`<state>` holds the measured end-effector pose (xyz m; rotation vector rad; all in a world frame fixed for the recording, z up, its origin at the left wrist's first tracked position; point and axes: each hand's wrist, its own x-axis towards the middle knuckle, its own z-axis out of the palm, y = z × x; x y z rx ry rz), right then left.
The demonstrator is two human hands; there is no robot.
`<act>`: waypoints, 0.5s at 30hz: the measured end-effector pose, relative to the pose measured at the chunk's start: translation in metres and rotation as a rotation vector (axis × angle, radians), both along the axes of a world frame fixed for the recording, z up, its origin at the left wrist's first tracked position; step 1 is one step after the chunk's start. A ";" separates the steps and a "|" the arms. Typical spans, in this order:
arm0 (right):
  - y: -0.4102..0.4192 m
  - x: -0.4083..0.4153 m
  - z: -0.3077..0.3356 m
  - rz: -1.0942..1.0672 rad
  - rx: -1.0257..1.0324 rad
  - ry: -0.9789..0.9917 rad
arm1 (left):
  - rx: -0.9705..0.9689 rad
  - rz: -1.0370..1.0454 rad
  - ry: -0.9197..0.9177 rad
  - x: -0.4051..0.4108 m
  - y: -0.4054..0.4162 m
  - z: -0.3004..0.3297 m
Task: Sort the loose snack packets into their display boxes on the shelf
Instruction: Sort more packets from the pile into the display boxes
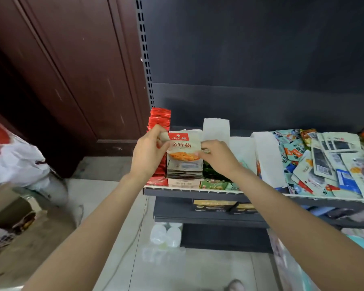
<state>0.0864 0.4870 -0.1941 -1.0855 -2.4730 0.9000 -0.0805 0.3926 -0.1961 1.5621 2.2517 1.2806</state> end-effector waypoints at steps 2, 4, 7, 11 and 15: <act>0.000 0.000 -0.001 -0.003 0.080 -0.010 | 0.040 0.020 0.123 -0.002 -0.005 -0.004; 0.002 -0.001 -0.006 -0.011 0.111 -0.059 | 0.057 0.009 0.253 -0.003 -0.008 -0.005; 0.006 0.000 -0.015 0.008 0.054 -0.175 | -0.004 -0.068 0.448 -0.004 -0.008 -0.008; 0.004 0.010 -0.011 0.005 -0.028 -0.113 | -0.369 -0.161 0.603 0.007 0.000 -0.012; 0.009 0.034 -0.002 -0.047 -0.090 0.030 | -0.396 -0.169 0.457 0.030 0.017 -0.008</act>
